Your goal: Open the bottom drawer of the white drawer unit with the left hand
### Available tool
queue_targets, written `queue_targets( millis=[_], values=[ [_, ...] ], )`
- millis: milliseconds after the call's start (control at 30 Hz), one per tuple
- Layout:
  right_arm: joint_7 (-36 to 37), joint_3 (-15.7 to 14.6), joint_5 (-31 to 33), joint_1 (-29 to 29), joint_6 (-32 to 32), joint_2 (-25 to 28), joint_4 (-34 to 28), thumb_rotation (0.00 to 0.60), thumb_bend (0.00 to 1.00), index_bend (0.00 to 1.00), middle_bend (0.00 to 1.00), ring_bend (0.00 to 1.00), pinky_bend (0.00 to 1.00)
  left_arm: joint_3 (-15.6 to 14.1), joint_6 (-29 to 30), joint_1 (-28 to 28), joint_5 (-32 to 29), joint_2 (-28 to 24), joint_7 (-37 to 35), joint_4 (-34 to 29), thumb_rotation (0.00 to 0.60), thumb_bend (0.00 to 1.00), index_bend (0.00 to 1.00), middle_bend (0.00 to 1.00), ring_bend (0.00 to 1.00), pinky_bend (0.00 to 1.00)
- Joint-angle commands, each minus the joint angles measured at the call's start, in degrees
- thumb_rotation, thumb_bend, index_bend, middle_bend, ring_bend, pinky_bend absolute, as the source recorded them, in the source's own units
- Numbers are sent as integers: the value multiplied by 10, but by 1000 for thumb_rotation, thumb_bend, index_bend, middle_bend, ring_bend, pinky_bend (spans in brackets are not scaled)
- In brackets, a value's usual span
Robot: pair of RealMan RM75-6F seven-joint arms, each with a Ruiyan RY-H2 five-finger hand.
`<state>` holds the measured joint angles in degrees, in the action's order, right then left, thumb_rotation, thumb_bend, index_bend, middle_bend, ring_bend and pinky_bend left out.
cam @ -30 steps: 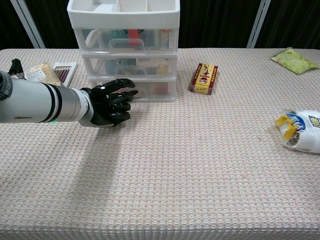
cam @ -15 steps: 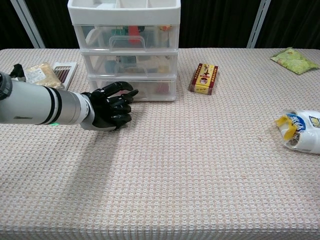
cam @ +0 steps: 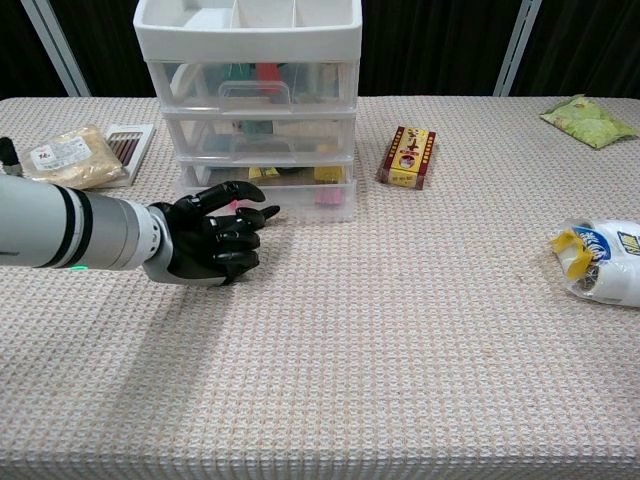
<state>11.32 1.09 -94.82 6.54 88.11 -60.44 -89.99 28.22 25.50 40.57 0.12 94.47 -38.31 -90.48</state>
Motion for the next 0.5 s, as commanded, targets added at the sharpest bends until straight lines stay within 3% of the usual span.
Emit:
queue_targets(
  millis=[33, 200, 333, 433, 500],
  values=[
    [2, 0, -1, 0, 0, 0, 2, 600, 174, 0, 80, 0, 0, -25, 52, 2, 33, -19, 32, -43, 600, 444, 72, 730, 870, 1000],
    [7, 0, -4, 1, 1, -2, 5, 600, 174, 0, 81, 0, 0, -58, 65, -7, 89, -46, 75, -90, 600, 445, 48, 666, 842, 1000],
    [12, 0, -5, 1, 4, -3, 9, 600, 174, 0, 81, 0, 0, -85, 80, -20, 171, -81, 126, -142, 600, 445, 54, 659, 842, 1000],
    [15, -1, -6, 1, 5, -4, 13, 600, 174, 0, 81, 0, 0, -101, 92, -30, 252, -110, 170, -177, 600, 445, 97, 652, 842, 1000],
    [17, -1, -6, 1, 6, -6, 14, 600, 174, 0, 81, 0, 0, -110, 118, -35, 305, -117, 199, -192, 600, 443, 181, 650, 843, 1000]
  ],
)
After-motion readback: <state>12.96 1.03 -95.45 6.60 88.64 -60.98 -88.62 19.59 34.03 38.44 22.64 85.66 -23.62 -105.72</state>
